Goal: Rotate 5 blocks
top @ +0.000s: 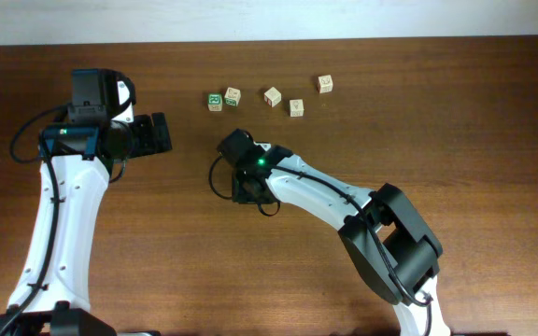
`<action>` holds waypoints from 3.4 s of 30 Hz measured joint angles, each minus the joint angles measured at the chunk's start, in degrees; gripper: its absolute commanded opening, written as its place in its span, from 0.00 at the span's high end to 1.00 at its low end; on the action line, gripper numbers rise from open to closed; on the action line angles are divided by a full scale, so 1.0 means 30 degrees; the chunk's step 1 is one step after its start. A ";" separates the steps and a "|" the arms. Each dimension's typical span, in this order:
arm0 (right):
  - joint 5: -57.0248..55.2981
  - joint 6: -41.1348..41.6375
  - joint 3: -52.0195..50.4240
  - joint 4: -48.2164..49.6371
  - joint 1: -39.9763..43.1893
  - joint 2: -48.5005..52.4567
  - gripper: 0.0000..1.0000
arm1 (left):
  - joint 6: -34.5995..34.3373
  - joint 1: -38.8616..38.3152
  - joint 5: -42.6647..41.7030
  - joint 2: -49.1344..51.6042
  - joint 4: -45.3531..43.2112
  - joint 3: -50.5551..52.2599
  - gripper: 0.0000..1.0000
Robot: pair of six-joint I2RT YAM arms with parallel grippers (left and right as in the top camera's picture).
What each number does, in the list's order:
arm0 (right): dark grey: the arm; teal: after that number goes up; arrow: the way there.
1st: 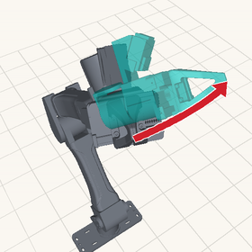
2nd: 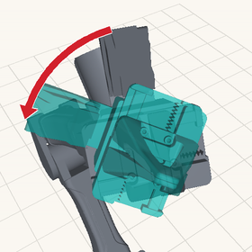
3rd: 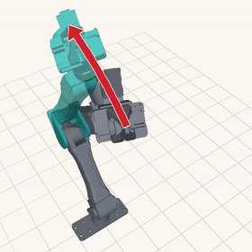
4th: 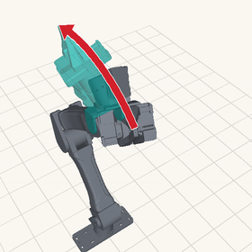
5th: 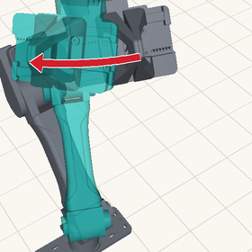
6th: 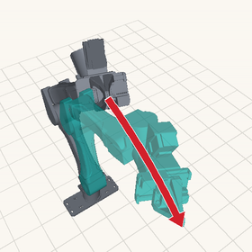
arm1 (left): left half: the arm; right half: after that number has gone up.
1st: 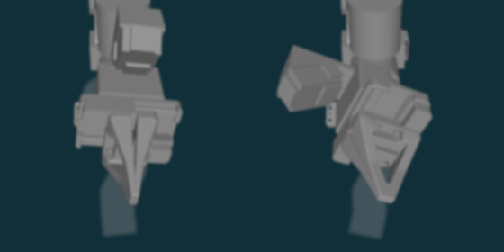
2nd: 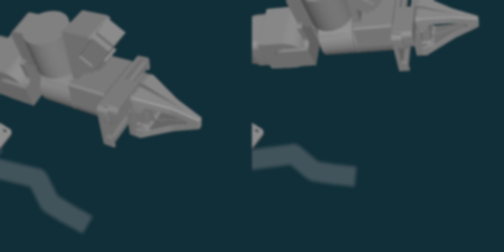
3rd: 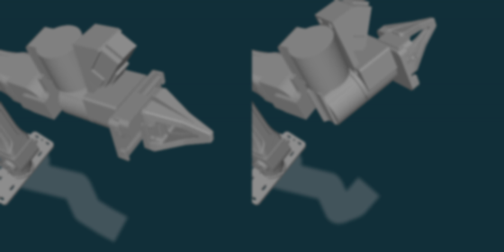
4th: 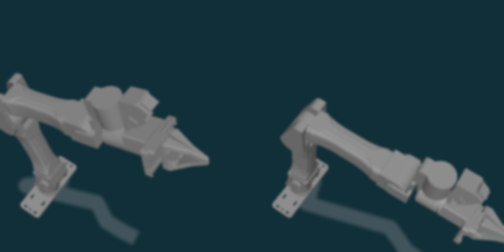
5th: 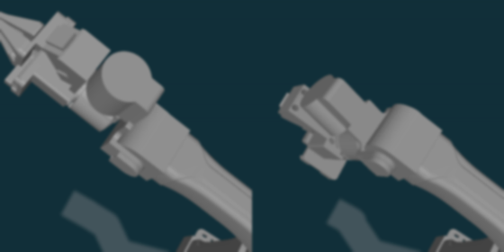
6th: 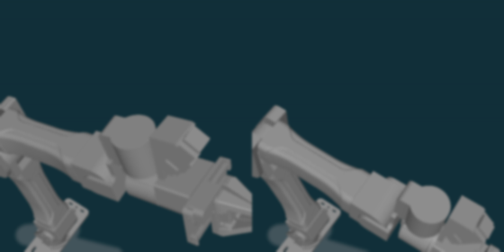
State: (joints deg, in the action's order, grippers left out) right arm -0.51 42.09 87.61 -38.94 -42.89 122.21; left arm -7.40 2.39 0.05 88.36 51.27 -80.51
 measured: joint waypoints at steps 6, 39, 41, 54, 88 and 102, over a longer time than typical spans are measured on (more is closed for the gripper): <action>-0.0270 -0.0015 0.0000 0.0488 0.0000 0.0000 0.70 | 0.0000 0.0000 0.0000 0.0000 0.0000 0.0000 0.01; 0.1545 -0.7329 0.6288 -1.0251 0.6761 -0.6054 0.53 | 0.0000 0.0000 0.0000 0.0000 -0.0015 0.0000 0.01; 0.2623 -0.8444 0.6200 -1.0535 0.8320 -0.5952 0.52 | 0.0000 0.0000 -0.0007 0.0000 -0.0022 0.0000 0.01; 0.8590 -1.0994 -0.3439 -0.0882 1.1628 -0.4983 0.84 | -0.4073 -0.0007 -0.4743 0.3016 -0.0495 0.1785 1.00; 0.9493 -0.8160 -0.5785 0.3708 0.8211 -0.2710 0.95 | -0.3162 -0.4685 -0.4874 0.8888 -0.5071 0.1880 1.00; 0.9493 -0.8102 -0.5785 0.3701 0.8211 -0.2710 0.95 | 0.1712 -0.4109 -0.5916 0.8896 -0.2885 0.0933 1.00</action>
State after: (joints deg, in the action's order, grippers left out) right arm 27.97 17.78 70.26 -27.83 -18.26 114.08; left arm -2.26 -9.93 -17.69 115.04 42.61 -77.71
